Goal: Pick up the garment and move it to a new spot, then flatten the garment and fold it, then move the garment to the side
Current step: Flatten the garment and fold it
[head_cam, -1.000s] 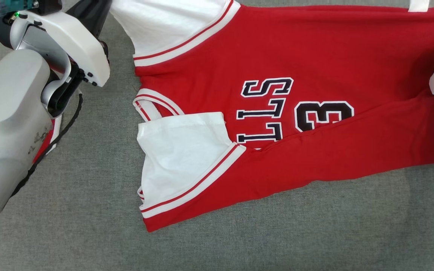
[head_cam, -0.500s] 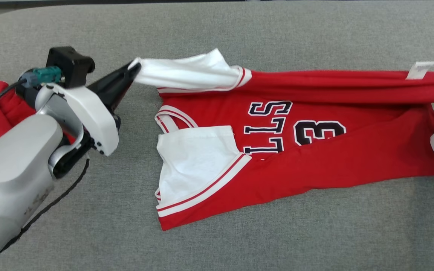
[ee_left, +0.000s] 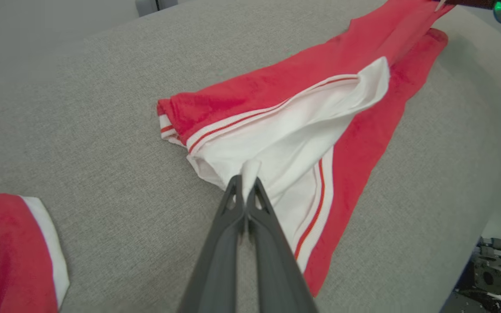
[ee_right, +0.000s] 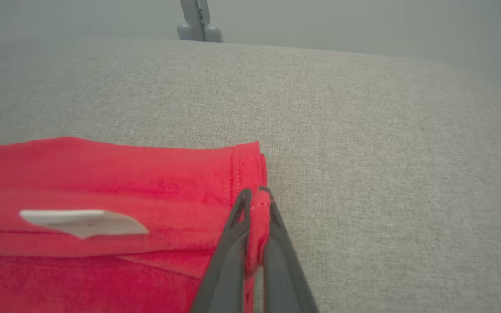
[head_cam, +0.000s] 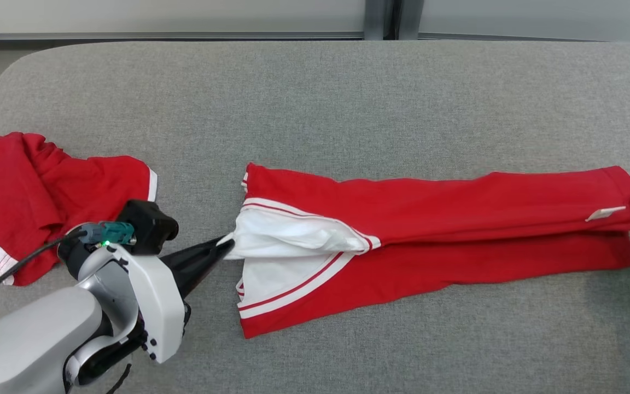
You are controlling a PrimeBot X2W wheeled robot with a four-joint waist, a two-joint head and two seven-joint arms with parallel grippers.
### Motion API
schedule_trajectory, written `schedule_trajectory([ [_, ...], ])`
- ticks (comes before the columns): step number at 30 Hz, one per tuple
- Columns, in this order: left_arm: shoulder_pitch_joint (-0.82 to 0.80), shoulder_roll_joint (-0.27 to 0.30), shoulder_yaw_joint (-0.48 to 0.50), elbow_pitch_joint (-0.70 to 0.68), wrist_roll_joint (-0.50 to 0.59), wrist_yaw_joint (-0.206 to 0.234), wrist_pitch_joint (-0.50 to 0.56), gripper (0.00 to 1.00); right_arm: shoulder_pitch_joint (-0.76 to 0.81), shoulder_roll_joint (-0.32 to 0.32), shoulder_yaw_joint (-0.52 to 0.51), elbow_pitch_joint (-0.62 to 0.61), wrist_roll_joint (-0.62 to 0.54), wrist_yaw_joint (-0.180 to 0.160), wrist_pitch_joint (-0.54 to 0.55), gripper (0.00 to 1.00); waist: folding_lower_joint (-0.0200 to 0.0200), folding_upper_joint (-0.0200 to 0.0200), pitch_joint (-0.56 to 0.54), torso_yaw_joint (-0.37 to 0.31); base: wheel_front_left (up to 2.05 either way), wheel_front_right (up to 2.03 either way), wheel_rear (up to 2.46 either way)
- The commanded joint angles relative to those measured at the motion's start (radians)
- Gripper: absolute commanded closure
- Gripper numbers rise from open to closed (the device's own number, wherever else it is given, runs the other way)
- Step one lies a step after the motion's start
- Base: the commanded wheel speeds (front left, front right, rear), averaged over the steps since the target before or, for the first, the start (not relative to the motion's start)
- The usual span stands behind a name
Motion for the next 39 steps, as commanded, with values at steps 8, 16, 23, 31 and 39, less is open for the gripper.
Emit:
schedule_trajectory([
  [8, 0.059, 0.006, -0.014, -0.053, 0.004, 0.028, 0.042, 1.0, 0.086, -0.046, -0.003, -0.078, 0.053, -0.002, 0.113, 1.0, 0.0, 0.0, -0.002, -0.008, 0.0, 0.0, 0.0],
  [16, 0.097, -0.009, -0.023, -0.037, 0.022, 0.009, 0.056, 0.87, 0.115, -0.037, -0.04, -0.092, 0.012, -0.002, 0.13, 0.0, 0.0, 0.0, 0.004, -0.017, 0.0, 0.0, 0.0],
  [23, 0.11, -0.012, -0.014, -0.024, 0.008, -0.002, 0.043, 0.0, 0.102, -0.014, -0.125, -0.065, -0.054, -0.002, 0.078, 0.0, 0.0, 0.0, -0.007, -0.017, 0.0, 0.0, 0.0],
  [31, 0.071, -0.033, 0.095, -0.002, 0.0, 0.057, -0.107, 0.0, 0.059, 0.074, -0.219, -0.109, -0.183, -0.002, -0.115, 0.0, 0.0, 0.0, -0.024, -0.009, 0.0, 0.0, 0.0],
  [39, 0.087, -0.143, 0.372, 0.045, 0.105, 0.202, -0.323, 0.0, 0.066, 0.199, -0.282, -0.222, -0.317, -0.002, -0.302, 0.0, 0.0, 0.0, -0.049, 0.005, 0.0, 0.0, 0.0],
])
